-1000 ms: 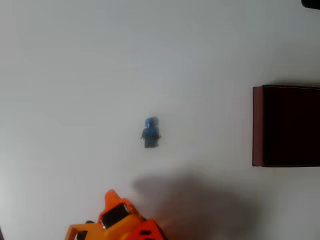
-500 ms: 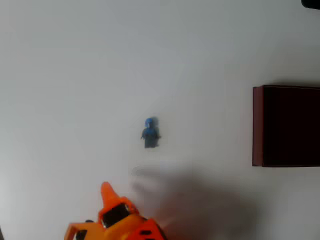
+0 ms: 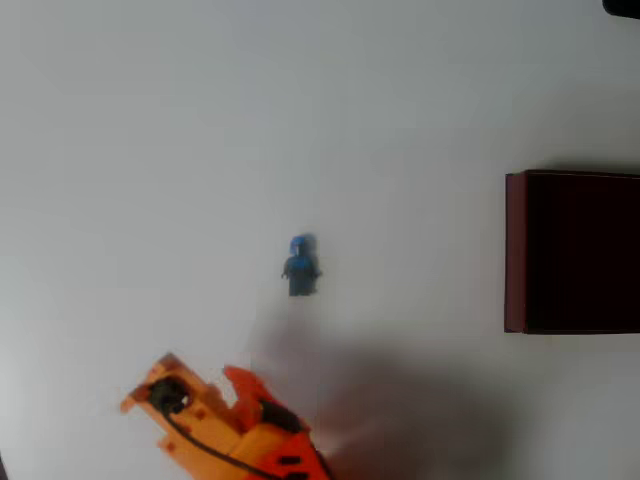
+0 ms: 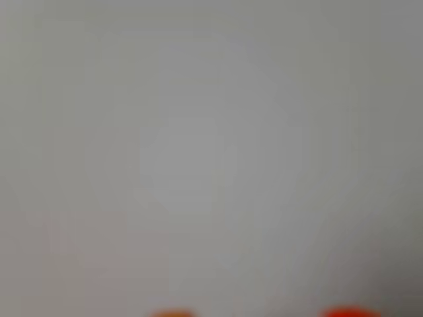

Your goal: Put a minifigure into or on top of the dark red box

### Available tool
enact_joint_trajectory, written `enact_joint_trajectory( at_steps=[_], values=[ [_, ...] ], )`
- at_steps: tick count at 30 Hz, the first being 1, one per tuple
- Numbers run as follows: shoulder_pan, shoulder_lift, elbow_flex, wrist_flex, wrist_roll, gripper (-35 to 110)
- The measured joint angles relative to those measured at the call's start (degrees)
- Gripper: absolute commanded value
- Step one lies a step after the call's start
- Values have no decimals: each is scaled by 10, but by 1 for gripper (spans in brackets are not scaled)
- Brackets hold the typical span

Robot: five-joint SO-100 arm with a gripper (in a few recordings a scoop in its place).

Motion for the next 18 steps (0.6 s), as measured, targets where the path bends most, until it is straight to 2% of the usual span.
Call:
enact_joint_trajectory(
  at_steps=[11,18],
  values=[
    [116,-72,-105,45,141,26],
    [208,-392,-254,33,107,27]
  ],
)
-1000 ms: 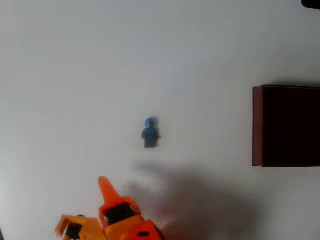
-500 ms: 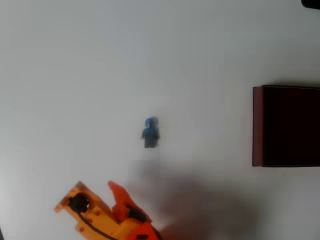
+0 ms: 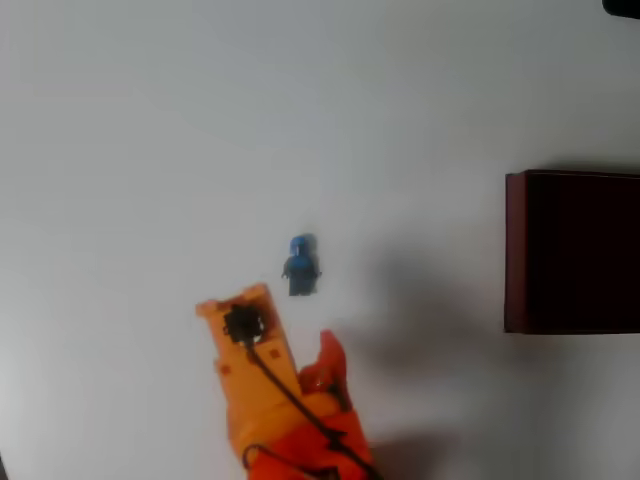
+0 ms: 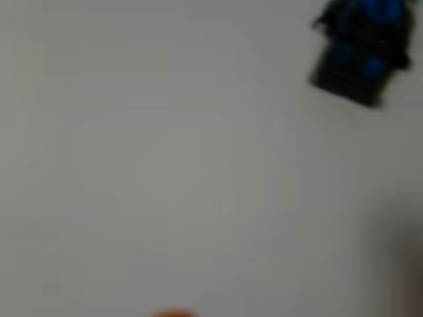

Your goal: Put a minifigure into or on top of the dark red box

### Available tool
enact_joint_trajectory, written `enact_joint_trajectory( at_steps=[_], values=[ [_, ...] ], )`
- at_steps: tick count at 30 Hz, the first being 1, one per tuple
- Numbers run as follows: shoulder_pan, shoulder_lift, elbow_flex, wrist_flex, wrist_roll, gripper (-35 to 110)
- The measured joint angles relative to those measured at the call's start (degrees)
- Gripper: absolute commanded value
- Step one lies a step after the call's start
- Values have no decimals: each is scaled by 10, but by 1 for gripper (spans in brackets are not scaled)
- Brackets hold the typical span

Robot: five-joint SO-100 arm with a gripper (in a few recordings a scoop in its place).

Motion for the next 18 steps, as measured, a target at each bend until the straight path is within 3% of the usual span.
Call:
enact_joint_trajectory(
  at_steps=[5,18],
  values=[
    [14,-194,-91,-25,1,27],
    [59,-300,-91,-91,107,27]
  ],
)
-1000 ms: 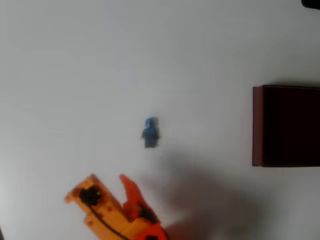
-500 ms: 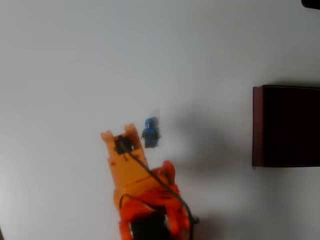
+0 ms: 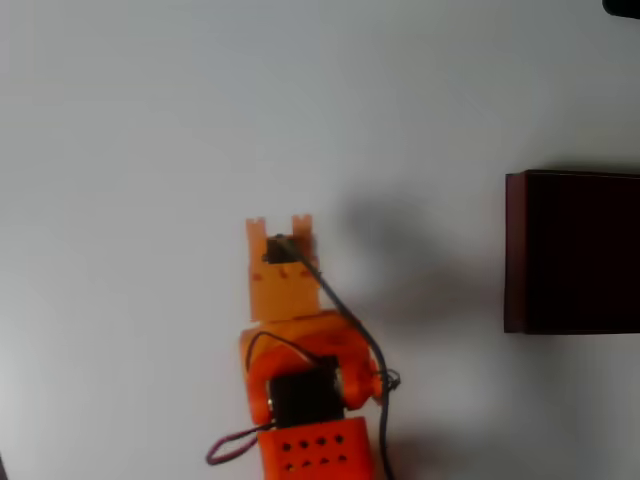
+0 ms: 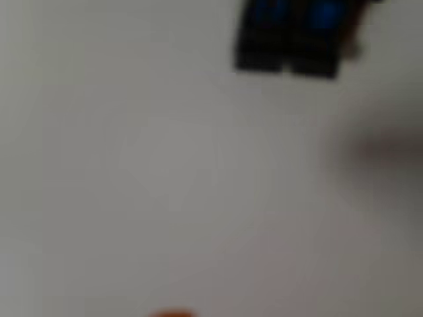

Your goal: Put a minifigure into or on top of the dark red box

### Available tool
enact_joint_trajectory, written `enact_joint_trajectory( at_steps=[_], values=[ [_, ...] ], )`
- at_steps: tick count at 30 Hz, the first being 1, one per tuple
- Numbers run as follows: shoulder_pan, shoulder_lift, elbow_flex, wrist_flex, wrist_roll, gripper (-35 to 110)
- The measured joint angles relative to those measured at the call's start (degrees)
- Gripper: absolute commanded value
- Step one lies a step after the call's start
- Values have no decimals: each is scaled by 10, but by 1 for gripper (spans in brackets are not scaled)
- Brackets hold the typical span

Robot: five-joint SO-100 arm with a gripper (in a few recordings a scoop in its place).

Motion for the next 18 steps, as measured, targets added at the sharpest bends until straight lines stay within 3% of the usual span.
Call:
enact_joint_trajectory(
  at_steps=[18],
  values=[
    [14,-156,-63,-72,64,27]
  ],
)
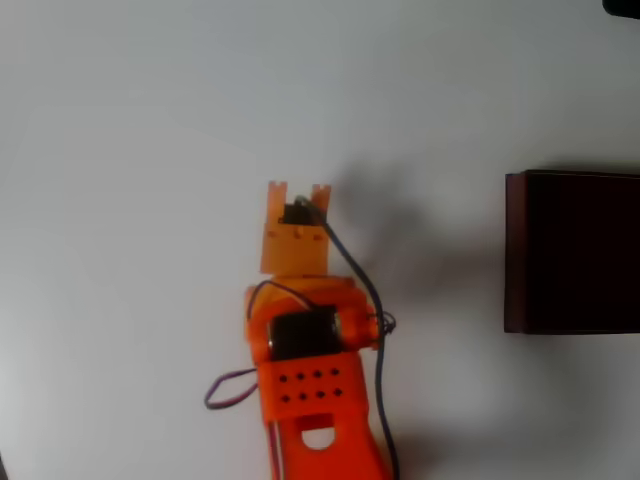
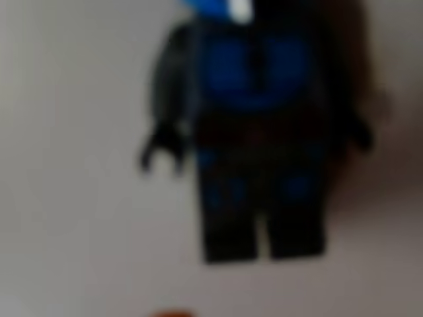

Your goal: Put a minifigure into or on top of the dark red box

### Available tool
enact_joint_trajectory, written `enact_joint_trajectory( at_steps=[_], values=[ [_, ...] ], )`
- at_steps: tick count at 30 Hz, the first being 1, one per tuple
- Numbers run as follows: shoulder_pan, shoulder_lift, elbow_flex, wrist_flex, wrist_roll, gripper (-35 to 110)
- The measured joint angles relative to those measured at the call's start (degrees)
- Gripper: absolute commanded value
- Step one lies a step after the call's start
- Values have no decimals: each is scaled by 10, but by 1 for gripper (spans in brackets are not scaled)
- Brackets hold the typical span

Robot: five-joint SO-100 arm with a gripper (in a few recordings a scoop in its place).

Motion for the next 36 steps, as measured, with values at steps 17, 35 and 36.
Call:
enact_joint_trajectory(
  at_steps=[17,35,36],
  values=[
    [-39,-50,21,-104,28,26],
    [-28,-35,60,-136,10,25],
    [-27,-28,64,-136,10,25]
  ],
)
